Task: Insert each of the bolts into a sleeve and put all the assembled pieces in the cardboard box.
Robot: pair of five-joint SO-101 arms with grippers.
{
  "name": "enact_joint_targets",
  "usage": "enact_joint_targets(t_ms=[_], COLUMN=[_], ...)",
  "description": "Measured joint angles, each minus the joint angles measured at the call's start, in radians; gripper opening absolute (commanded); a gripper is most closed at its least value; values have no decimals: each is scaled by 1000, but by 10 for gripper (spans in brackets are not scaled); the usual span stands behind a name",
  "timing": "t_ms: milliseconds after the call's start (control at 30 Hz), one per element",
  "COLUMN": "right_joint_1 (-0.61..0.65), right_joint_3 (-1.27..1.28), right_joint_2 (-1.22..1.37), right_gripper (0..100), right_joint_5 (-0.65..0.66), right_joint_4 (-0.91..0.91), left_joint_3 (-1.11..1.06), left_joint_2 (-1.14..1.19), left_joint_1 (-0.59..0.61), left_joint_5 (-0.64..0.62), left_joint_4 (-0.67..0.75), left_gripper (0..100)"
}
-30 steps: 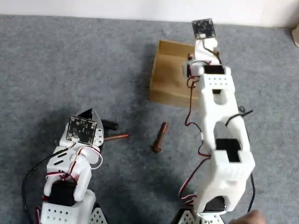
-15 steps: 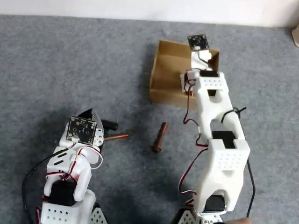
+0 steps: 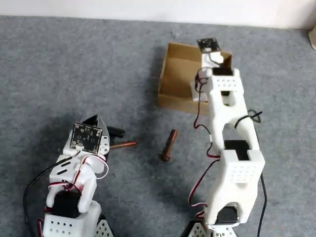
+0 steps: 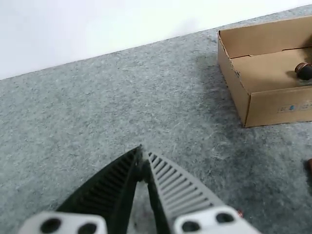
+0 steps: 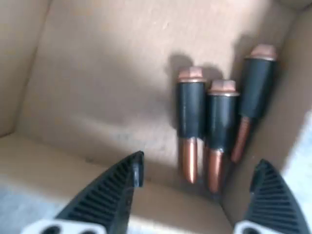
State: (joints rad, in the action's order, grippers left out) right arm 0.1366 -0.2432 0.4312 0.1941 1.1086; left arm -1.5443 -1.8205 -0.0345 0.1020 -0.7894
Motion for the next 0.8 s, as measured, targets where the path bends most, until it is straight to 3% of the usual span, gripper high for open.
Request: enact_joint_targets(t_ms=[567, 800], right_joint_1=[244, 295], right_joint_3=[-81, -83], right_joint_2=[-543, -761], right_gripper=[320, 320], right_joint_5=[0, 0], right_joint_4=[430, 577], left_joint_3=[18, 184], left_joint_2=[21, 377], left_joint_1=[0, 2], left_joint_5=[-35, -35], left_joint_4=[2, 14], left_gripper=[9, 10])
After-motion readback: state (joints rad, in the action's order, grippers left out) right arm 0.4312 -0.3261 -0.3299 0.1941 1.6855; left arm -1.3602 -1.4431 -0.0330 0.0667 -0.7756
